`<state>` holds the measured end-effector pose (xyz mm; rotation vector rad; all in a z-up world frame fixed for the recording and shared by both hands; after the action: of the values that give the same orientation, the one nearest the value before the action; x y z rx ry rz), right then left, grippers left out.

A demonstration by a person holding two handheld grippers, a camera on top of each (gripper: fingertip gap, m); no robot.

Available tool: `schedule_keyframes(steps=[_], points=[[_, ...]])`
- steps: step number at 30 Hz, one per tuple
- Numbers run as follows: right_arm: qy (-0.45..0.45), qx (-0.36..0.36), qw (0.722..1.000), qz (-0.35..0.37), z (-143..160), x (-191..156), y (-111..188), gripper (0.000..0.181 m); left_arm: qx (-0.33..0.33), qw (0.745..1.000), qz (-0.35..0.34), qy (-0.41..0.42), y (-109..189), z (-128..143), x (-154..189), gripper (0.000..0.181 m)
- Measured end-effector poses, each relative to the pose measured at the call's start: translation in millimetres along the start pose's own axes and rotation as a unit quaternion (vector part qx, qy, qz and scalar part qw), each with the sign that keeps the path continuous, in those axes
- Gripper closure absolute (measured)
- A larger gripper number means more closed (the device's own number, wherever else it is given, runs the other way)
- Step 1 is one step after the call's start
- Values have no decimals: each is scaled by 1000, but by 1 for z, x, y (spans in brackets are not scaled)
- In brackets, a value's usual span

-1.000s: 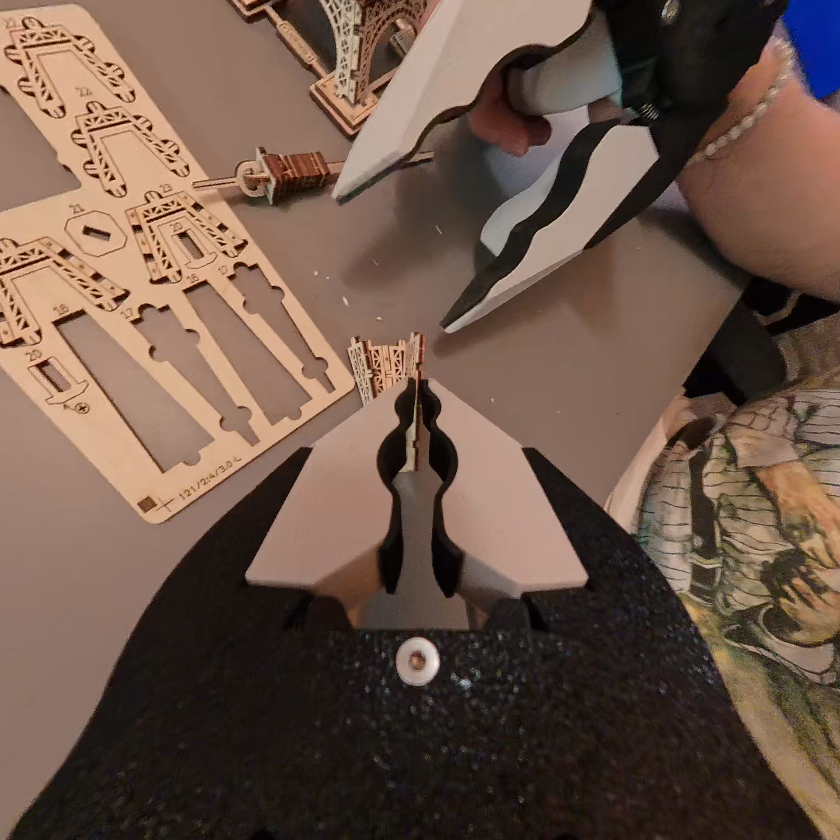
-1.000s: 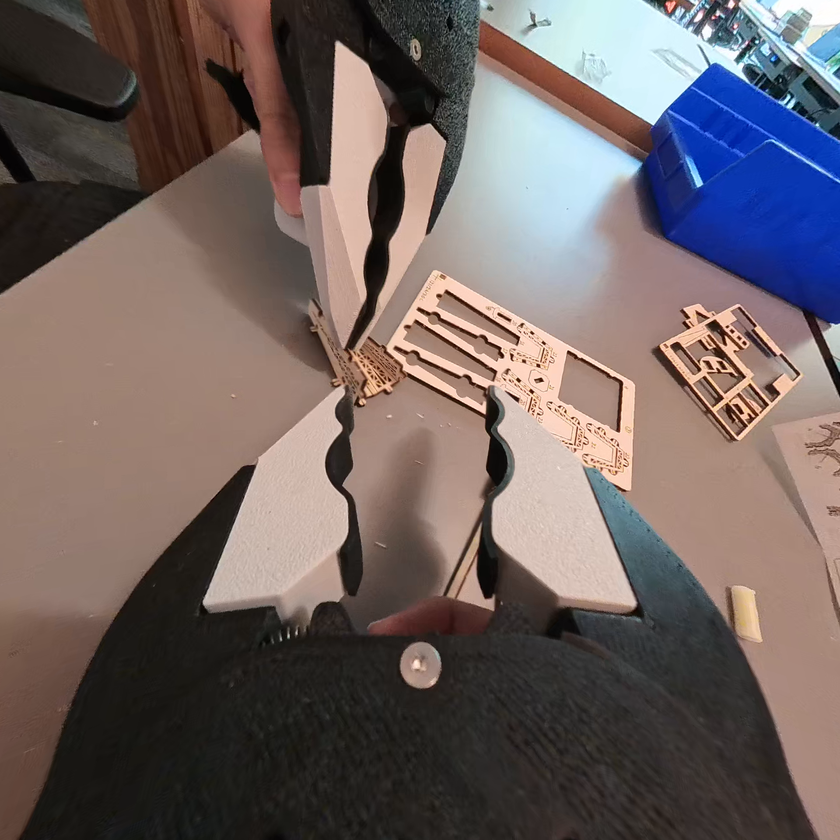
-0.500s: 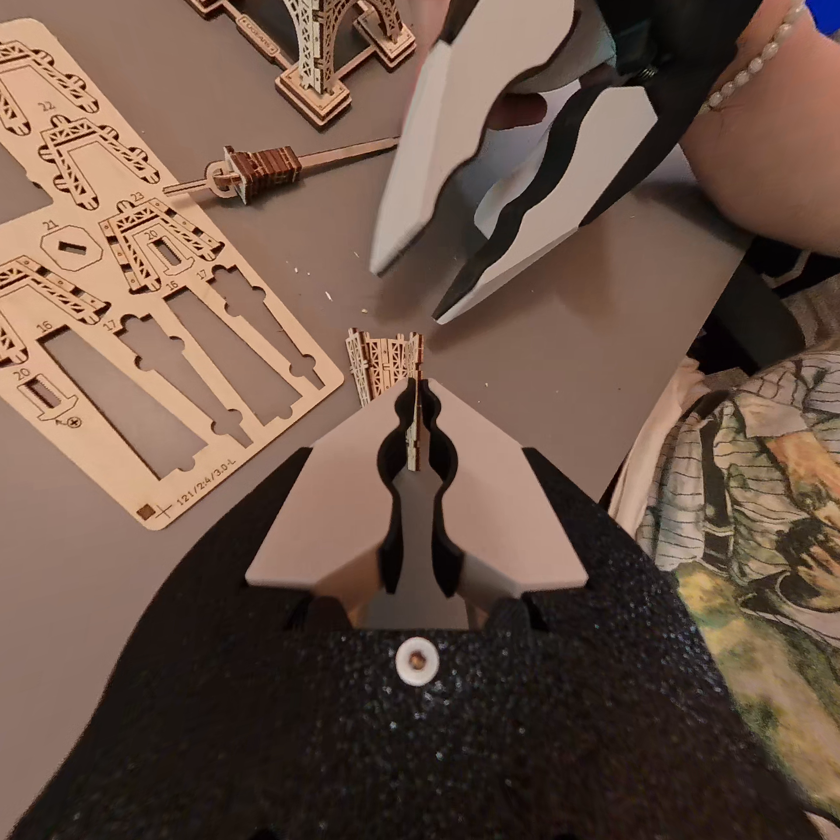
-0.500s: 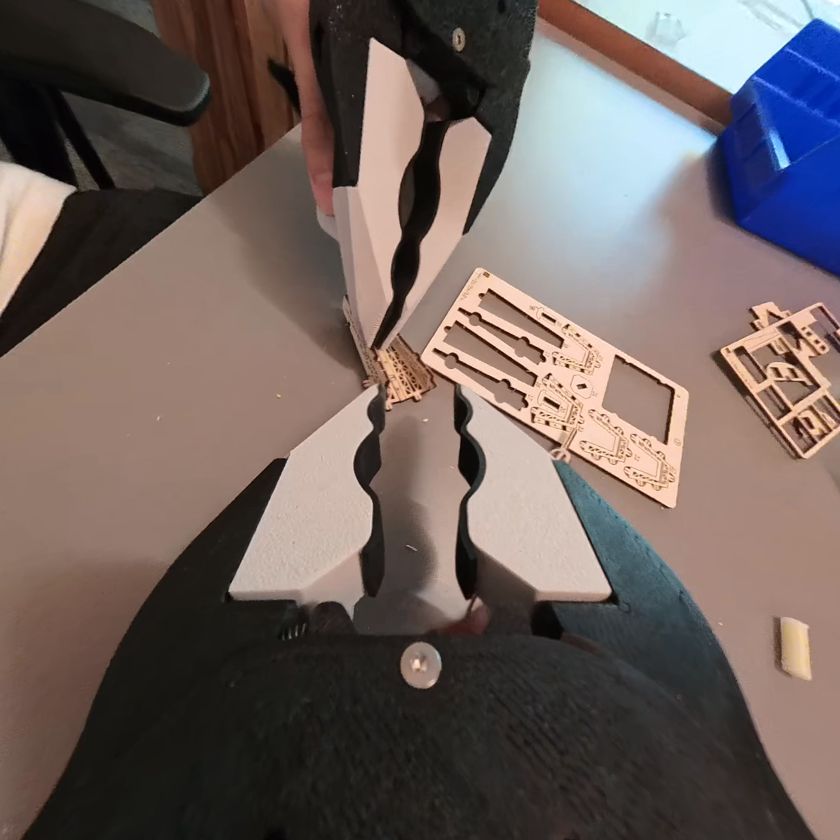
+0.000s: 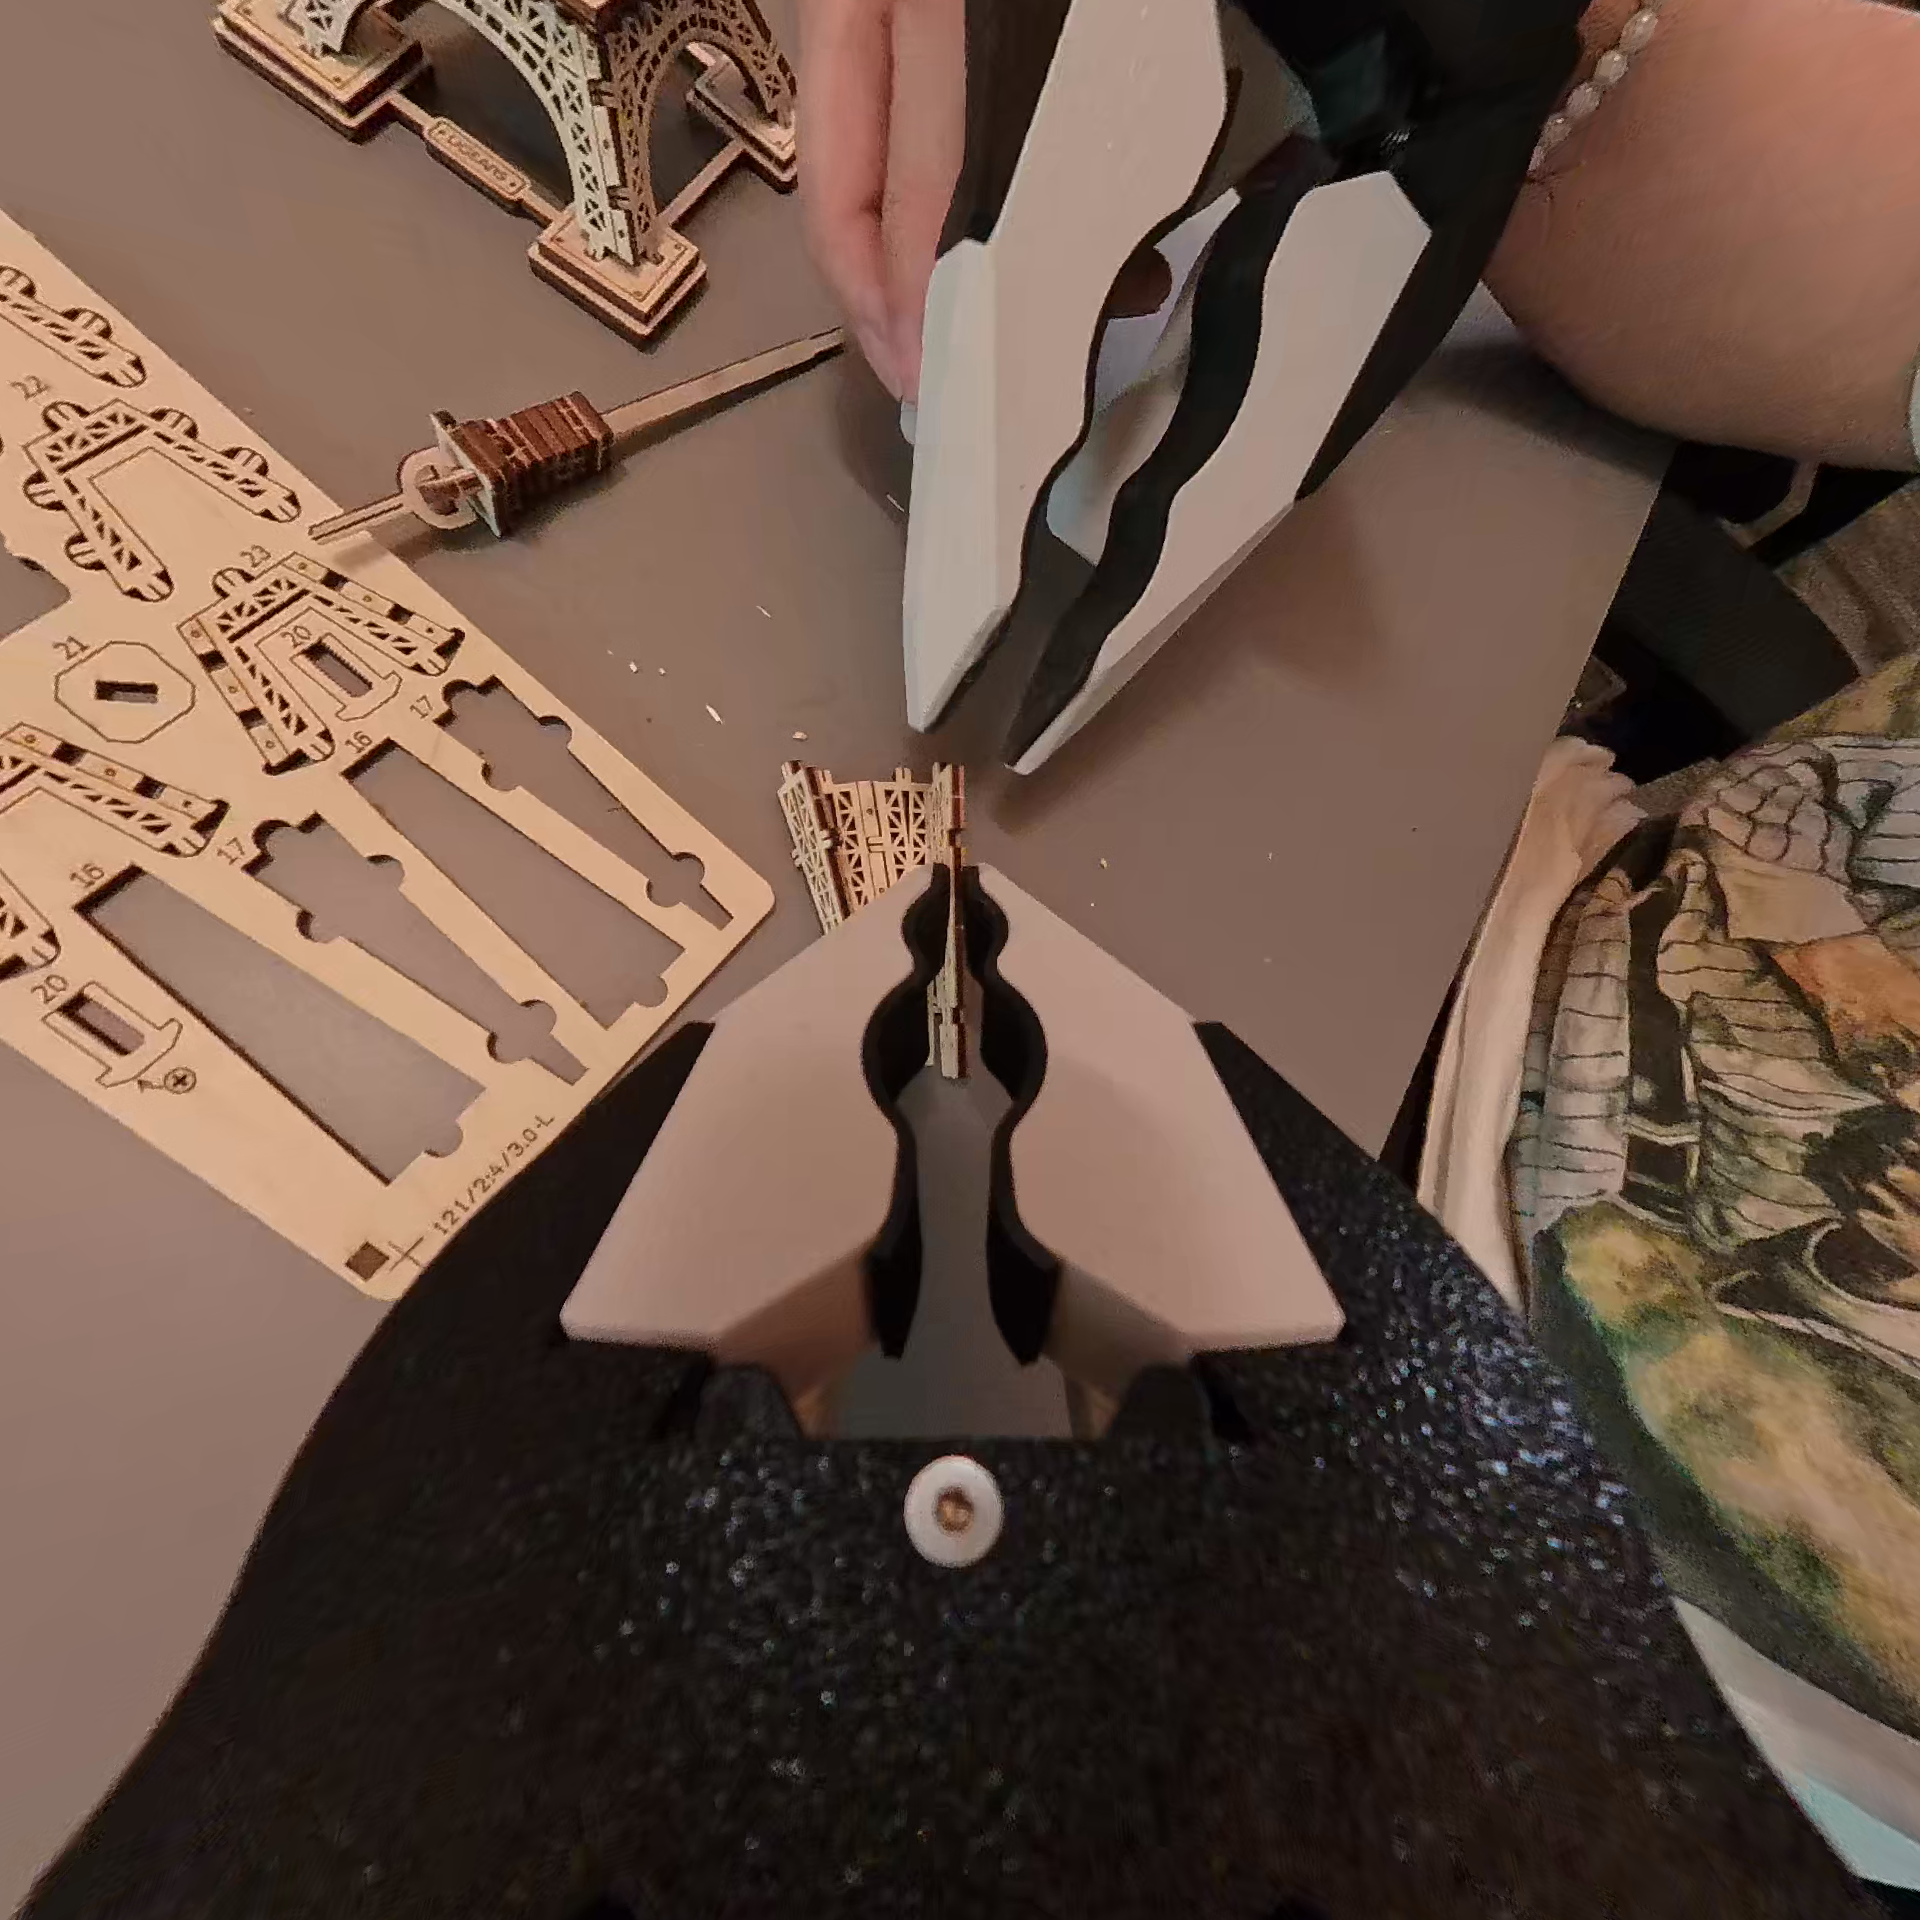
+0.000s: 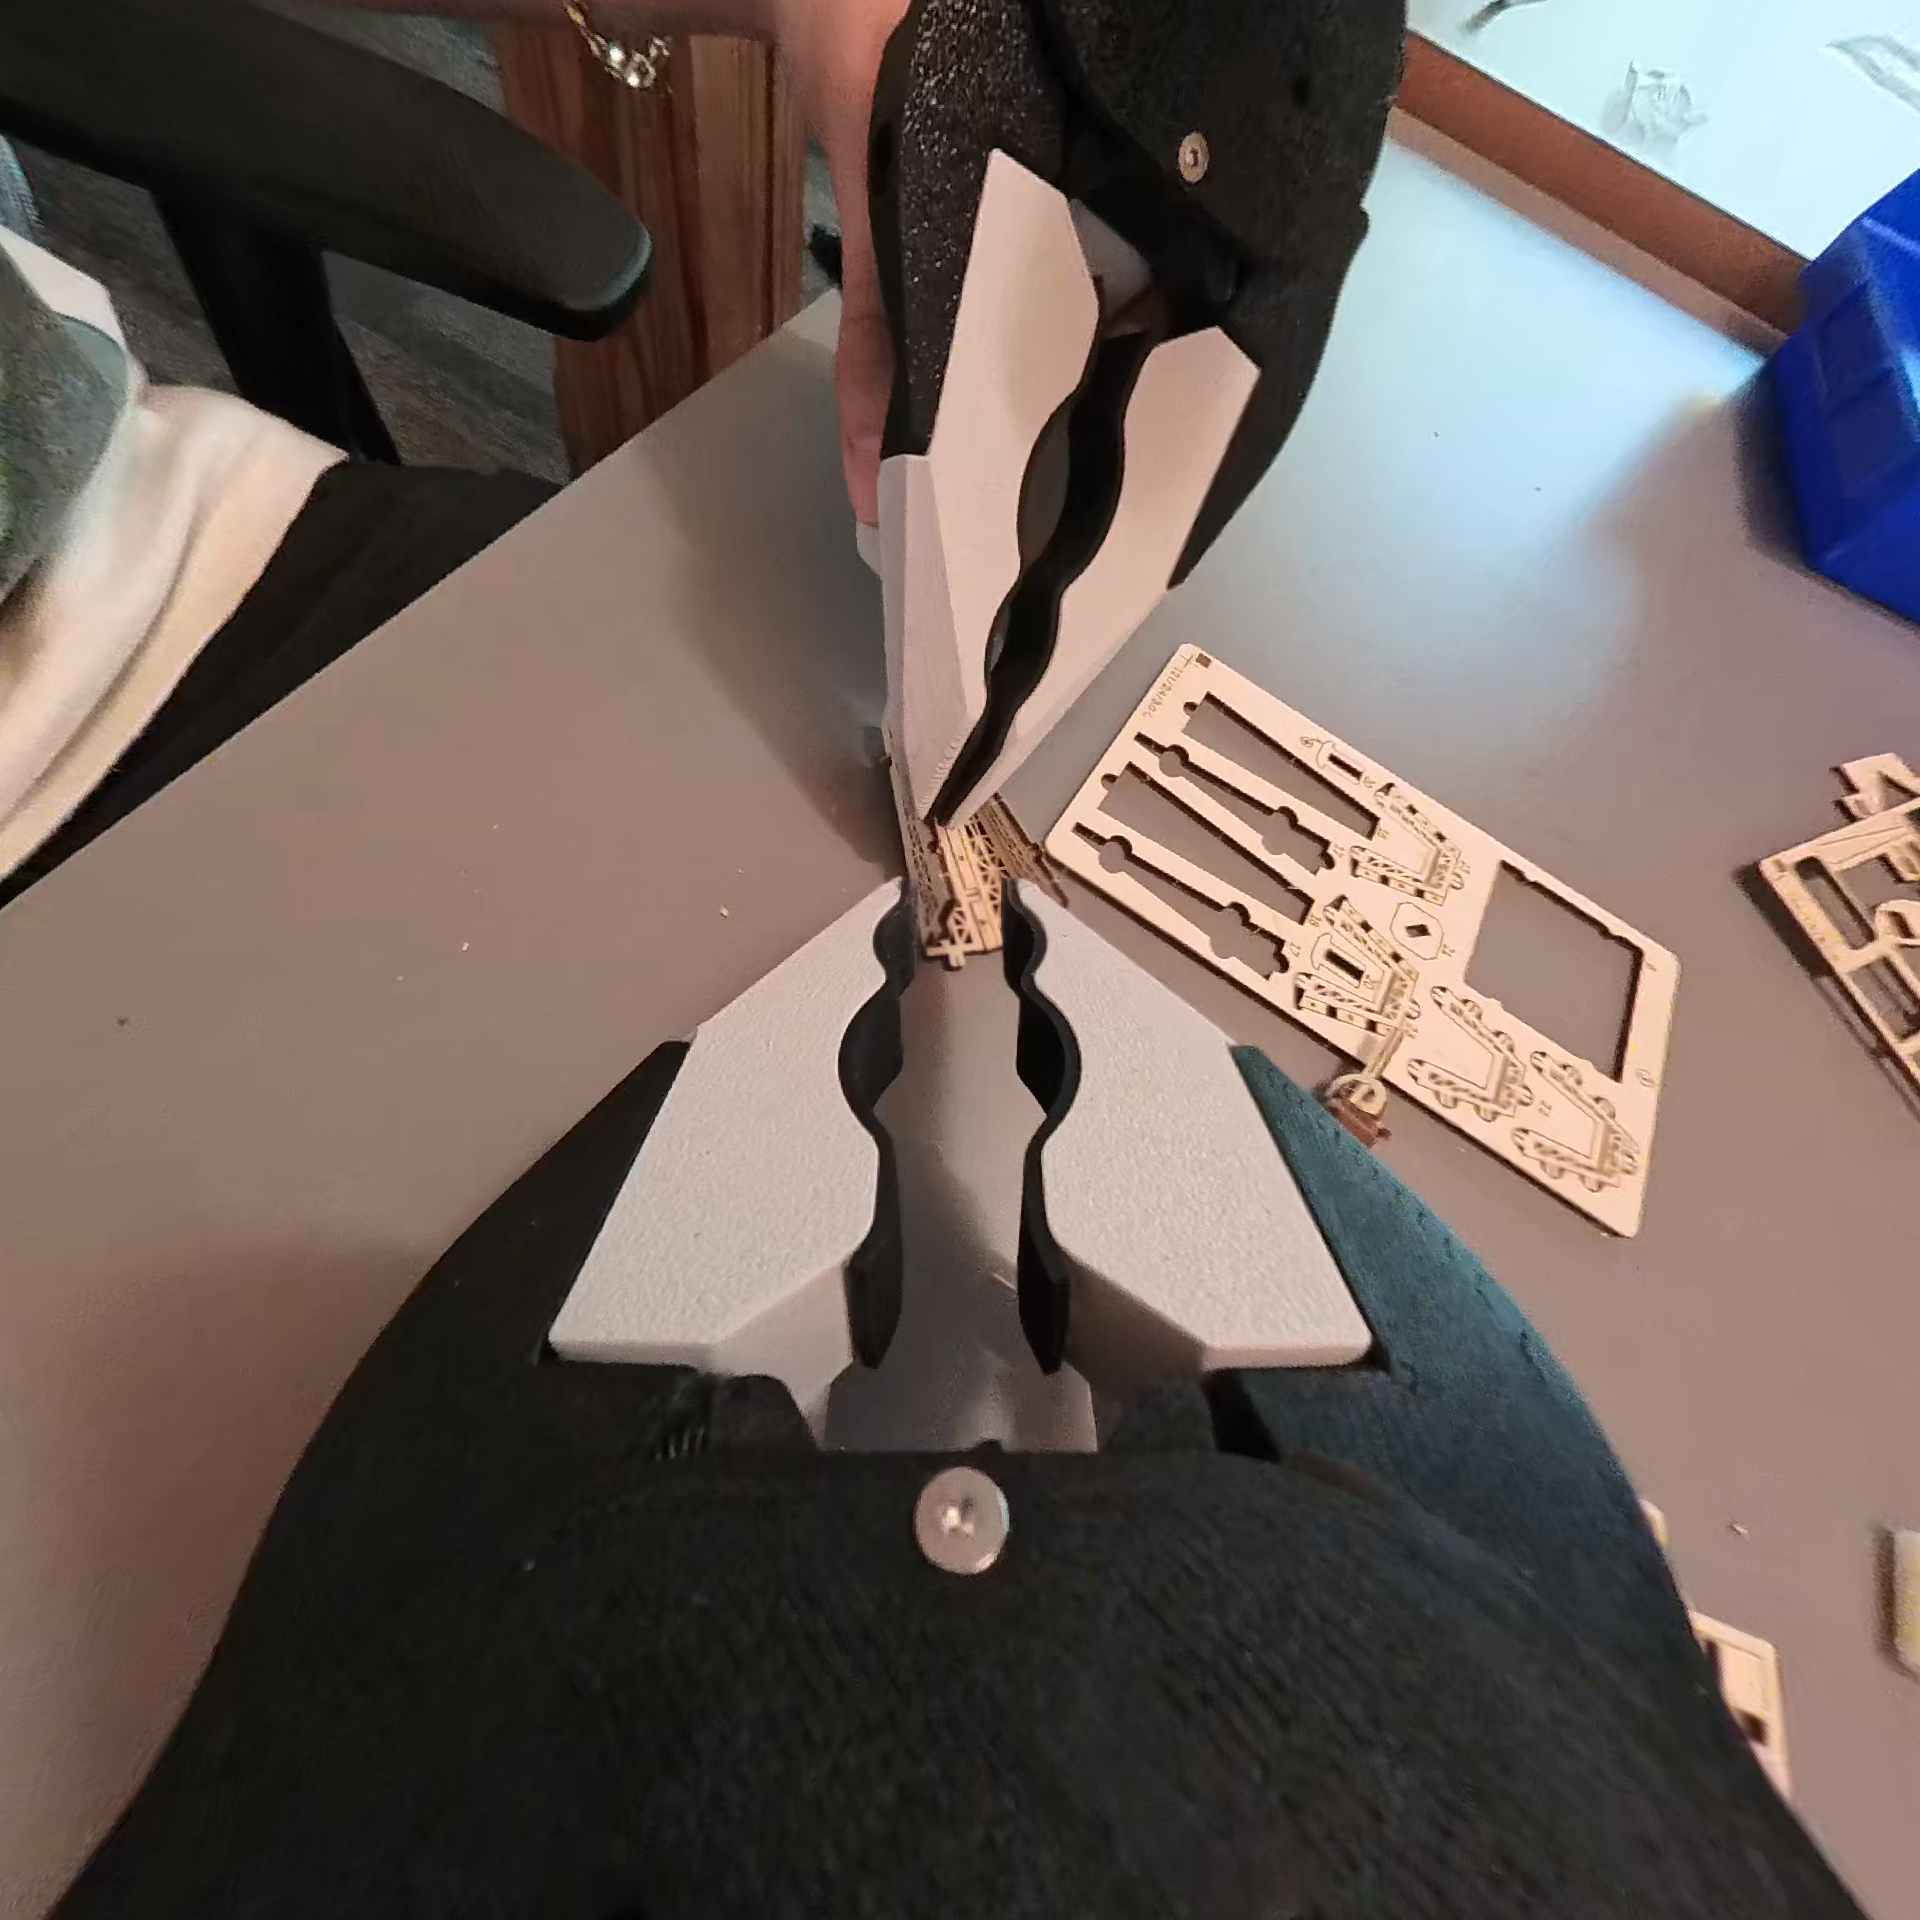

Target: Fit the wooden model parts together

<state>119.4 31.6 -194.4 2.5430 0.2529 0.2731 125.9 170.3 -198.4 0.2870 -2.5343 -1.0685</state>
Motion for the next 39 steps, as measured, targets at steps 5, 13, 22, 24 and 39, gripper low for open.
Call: schedule_keyframes(steps=[5, 13, 22, 24, 39], points=[[-9, -12, 1000, -8, 3, 0, -7, 169, -2, 1000, 1, -25, -1, -2, -1, 180], [-4, -27, 1000, -9, 4, 0, -10, 178, 8, 999, -6, -45, -3, -4, 0, 180], [-36, -29, 999, -3, 4, 8, -9, 180, 33, 991, -76, -104, 6, -6, 4, 165], [-44, -28, 999, -6, 4, 10, -9, 180, 28, 987, -90, -133, 4, -7, 8, 164], [-82, -23, 996, -27, 3, 17, -9, 180, 10, 981, -119, -155, -3, -15, 5, 169]])
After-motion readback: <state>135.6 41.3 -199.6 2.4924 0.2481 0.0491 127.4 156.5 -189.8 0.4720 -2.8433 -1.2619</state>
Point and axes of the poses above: each gripper's, where its closed fingertips meet, y back along the fingers, z out of its underside, x = y × z across the jaws, the point moved 8 cm from there along y, back along the fingers, and after that the axes turned 8 degrees about -z, right-handed, at the moved point
